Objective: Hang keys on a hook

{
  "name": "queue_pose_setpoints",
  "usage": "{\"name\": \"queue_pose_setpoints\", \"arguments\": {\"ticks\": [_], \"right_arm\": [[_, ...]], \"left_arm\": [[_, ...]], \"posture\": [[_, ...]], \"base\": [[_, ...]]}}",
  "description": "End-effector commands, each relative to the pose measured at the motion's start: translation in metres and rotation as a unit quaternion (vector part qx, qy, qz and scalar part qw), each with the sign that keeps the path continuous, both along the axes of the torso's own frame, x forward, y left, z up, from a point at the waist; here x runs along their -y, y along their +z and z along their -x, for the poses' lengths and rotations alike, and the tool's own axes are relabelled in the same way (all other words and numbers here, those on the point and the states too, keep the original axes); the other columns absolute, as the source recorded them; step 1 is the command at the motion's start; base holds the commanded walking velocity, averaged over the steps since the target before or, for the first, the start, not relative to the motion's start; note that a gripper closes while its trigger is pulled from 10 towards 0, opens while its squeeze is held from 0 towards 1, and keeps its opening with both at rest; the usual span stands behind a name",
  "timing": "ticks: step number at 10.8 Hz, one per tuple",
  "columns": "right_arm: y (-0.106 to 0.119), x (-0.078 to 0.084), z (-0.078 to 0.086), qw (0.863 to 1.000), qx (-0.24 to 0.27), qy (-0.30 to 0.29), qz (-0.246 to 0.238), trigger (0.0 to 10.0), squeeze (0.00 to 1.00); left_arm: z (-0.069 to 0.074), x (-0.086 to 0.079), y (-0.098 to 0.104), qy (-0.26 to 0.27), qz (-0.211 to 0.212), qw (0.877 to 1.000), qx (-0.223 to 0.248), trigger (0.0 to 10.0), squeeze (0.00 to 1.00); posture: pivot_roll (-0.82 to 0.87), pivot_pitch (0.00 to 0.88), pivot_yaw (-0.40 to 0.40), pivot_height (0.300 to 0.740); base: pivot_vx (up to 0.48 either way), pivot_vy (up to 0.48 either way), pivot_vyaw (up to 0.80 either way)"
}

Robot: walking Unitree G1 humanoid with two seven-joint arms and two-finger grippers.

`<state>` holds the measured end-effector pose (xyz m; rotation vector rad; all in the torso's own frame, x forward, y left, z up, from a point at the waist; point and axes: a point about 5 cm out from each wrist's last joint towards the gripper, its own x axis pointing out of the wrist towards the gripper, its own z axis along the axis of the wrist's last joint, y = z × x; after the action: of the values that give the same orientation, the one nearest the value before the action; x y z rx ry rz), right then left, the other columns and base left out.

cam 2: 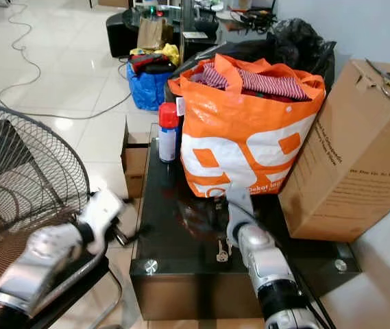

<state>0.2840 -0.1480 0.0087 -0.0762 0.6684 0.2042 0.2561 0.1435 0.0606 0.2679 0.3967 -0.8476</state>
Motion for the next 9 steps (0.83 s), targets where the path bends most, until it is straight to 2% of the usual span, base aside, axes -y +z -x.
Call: {"name": "queue_pose_setpoints", "arguments": {"ticks": [1, 3, 4, 5, 6, 7, 8, 9], "right_arm": [[0.000, 0.010, -0.003, 1.000, -0.002, -0.010, 0.013, 10.0, 0.00], [-0.008, 0.023, -0.004, 0.998, -0.030, -0.050, 0.013, 10.0, 0.00], [-0.015, 0.031, -0.002, 0.996, -0.051, -0.064, 0.026, 8.7, 0.00], [-0.018, 0.033, 0.001, 0.995, -0.068, -0.075, 0.013, 3.6, 0.00], [-0.020, 0.035, 0.002, 0.994, -0.079, -0.080, 0.004, 2.4, 0.00], [-0.023, 0.040, 0.004, 0.992, -0.088, -0.093, -0.009, 0.5, 0.00], [-0.024, 0.044, 0.005, 0.990, -0.090, -0.104, -0.020, 0.0, 0.00], [-0.024, 0.045, 0.006, 0.989, -0.092, -0.112, -0.031, 0.0, 0.00]], "left_arm": [[-0.003, 0.007, 0.002, -0.017, 0.008, 1.000, -0.004, 10.0, 0.00], [-0.001, 0.020, -0.003, -0.053, 0.015, 0.998, -0.018, 10.0, 0.00], [0.000, 0.027, -0.004, -0.069, 0.018, 0.997, -0.021, 10.0, 0.00], [0.001, 0.028, -0.004, -0.071, 0.020, 0.997, -0.021, 10.0, 0.00], [0.000, 0.028, -0.003, -0.072, 0.021, 0.997, -0.021, 10.0, 0.00], [0.000, 0.029, -0.004, -0.075, 0.024, 0.997, -0.023, 10.0, 0.00], [0.000, 0.029, -0.004, -0.076, 0.026, 0.996, -0.023, 10.0, 0.00], [-0.001, 0.029, -0.004, -0.076, 0.027, 0.996, -0.023, 10.0, 0.00]], "posture": [[-0.08, 0.000, -0.086, 0.740], [-0.09, 0.000, -0.093, 0.740], [-0.10, 0.000, -0.092, 0.740], [-0.10, 0.000, -0.092, 0.740], [-0.10, 0.000, -0.092, 0.740], [-0.10, 0.000, -0.094, 0.740], [-0.10, 0.000, -0.100, 0.740], [-0.10, 0.000, -0.103, 0.740]], "base": [[0.000, 0.000, 0.00], [0.000, 0.000, 0.00], [0.000, 0.000, 0.00], [0.000, 0.000, 0.00], [0.000, 0.000, 0.00], [0.000, 0.000, 0.00], [0.000, 0.000, 0.00], [0.000, 0.000, 0.00]]}}
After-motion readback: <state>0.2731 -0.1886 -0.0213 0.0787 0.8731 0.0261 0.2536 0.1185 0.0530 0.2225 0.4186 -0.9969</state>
